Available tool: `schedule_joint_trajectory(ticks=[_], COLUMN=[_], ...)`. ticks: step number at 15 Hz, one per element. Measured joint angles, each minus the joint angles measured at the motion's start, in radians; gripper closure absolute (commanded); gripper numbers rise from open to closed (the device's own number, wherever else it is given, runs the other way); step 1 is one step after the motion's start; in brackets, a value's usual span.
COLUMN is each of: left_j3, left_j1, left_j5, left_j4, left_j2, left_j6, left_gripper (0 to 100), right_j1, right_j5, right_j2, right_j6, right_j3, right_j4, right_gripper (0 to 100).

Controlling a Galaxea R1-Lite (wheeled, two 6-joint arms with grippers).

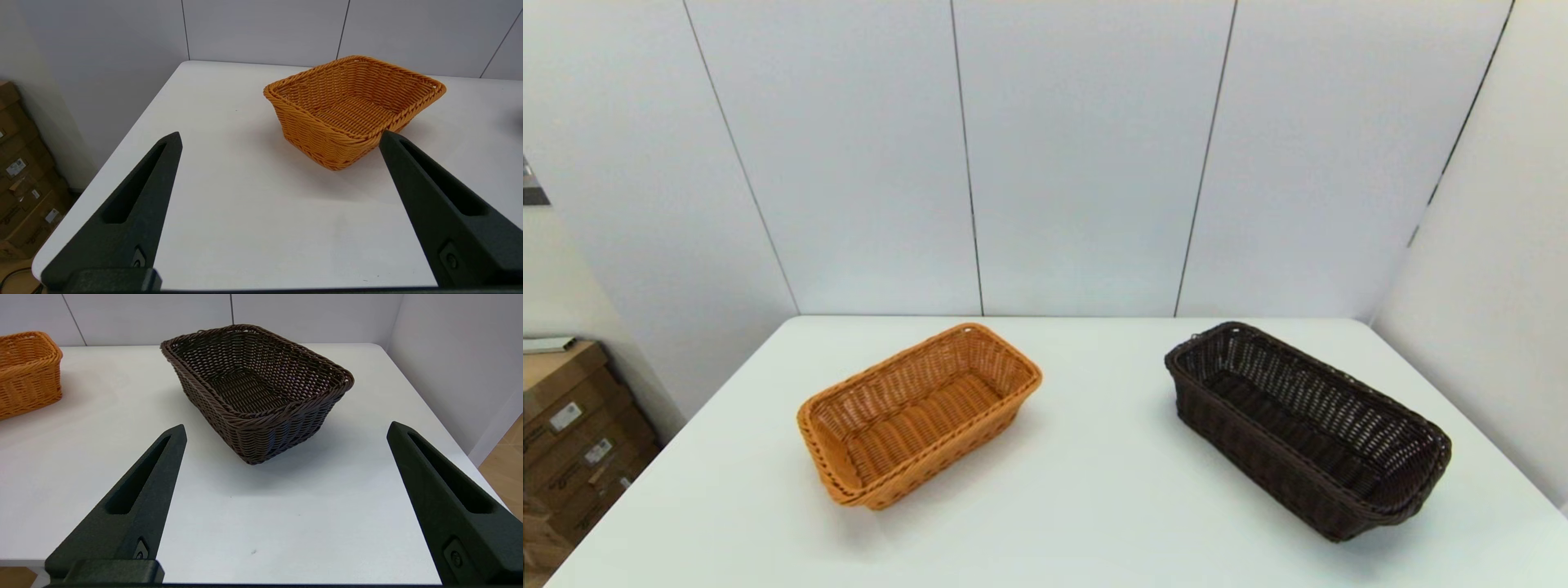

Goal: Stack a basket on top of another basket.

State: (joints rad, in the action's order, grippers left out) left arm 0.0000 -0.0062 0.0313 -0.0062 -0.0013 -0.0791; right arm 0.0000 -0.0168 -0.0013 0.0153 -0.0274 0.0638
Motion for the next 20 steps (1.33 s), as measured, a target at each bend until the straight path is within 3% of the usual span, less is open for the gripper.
schedule_joint_trajectory(ticks=[12, 16, 20], left_j3=[-0.039, -0.256, -0.608], left_j1=[0.000, -0.001, -0.002], left_j5=[0.002, -0.005, -0.003], left_j4=[0.006, 0.093, 0.166], left_j2=[0.000, 0.067, 0.359], left_j6=[0.001, 0.002, 0.000], left_gripper=[0, 0, 0], right_j1=[0.000, 0.000, 0.000], right_j5=[0.000, 0.000, 0.000], right_j2=[0.000, 0.000, 0.000], right_j6=[0.000, 0.000, 0.000], right_j3=[0.000, 0.000, 0.000], right_j4=[0.000, 0.000, 0.000], right_gripper=[0, 0, 0])
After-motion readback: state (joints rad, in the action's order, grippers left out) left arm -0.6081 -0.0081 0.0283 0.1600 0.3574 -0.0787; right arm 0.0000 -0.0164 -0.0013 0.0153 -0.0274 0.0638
